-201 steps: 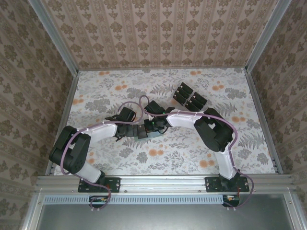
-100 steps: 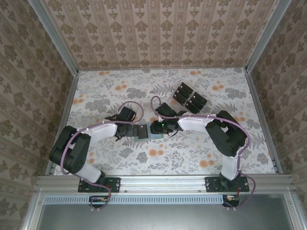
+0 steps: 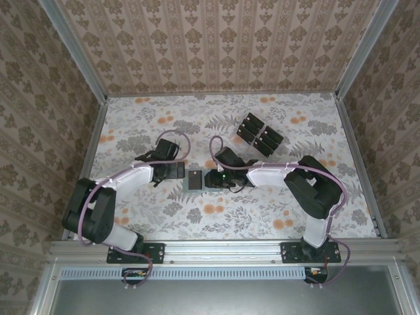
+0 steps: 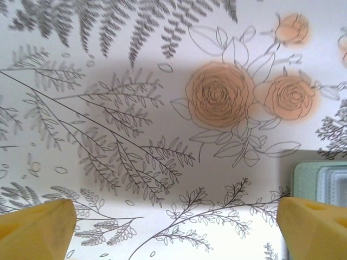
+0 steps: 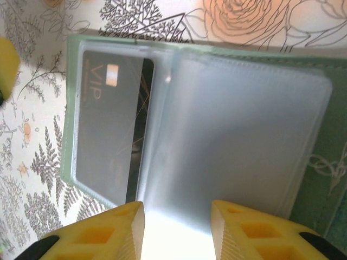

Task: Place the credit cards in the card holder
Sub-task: Flip over the card slot on the card holder.

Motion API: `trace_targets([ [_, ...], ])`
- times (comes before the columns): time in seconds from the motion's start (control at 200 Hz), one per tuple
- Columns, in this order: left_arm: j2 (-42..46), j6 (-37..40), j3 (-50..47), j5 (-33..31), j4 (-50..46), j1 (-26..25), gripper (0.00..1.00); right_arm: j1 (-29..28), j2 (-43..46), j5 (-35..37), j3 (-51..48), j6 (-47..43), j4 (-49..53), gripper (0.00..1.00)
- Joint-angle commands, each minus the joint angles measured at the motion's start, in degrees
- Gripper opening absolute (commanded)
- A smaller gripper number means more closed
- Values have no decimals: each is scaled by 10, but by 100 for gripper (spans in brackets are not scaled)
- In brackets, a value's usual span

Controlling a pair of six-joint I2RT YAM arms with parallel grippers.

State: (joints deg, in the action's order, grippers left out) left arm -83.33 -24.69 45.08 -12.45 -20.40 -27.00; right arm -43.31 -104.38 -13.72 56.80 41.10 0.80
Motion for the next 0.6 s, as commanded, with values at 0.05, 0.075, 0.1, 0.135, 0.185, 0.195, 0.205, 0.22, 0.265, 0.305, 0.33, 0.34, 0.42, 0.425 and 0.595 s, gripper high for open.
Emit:
trace_targets([
  [0.05,40,13,0,21,-5,4,100,-1,58,29,9,-4,45,43],
  [0.075,46,11,-3,25,-4,4,100,-2,63,36,10,-7,53,44],
  [0.1,50,9,-6,30,-2,3,100,-2,69,43,11,-9,60,46],
  [0.135,55,7,-11,36,-2,3,100,-2,75,53,12,-12,70,49],
  [0.185,63,4,-18,45,1,1,100,-1,83,64,11,-13,82,51],
  [0.195,64,3,-20,47,1,0,100,-2,84,66,11,-14,83,52],
  [0.205,65,2,-21,48,1,0,100,-1,85,67,11,-14,84,52],
  [0.22,67,0,-23,49,2,-1,100,-1,86,69,10,-13,86,52],
  [0.265,73,-4,-29,55,3,-3,100,-1,88,72,7,-11,88,52],
  [0.305,76,-9,-34,58,5,-7,100,-1,88,71,5,-9,85,53],
  [0.33,78,-11,-37,59,6,-9,100,-2,87,70,6,-9,85,53],
  [0.34,79,-13,-39,60,7,-10,100,-2,87,70,6,-8,84,53],
  [0.42,85,-21,-49,62,12,-20,100,-2,79,69,11,-8,82,53],
  [0.425,85,-21,-50,62,12,-20,100,-2,79,69,12,-8,82,53],
  [0.595,84,-37,-62,65,25,-39,100,-1,53,73,43,-19,95,53],
])
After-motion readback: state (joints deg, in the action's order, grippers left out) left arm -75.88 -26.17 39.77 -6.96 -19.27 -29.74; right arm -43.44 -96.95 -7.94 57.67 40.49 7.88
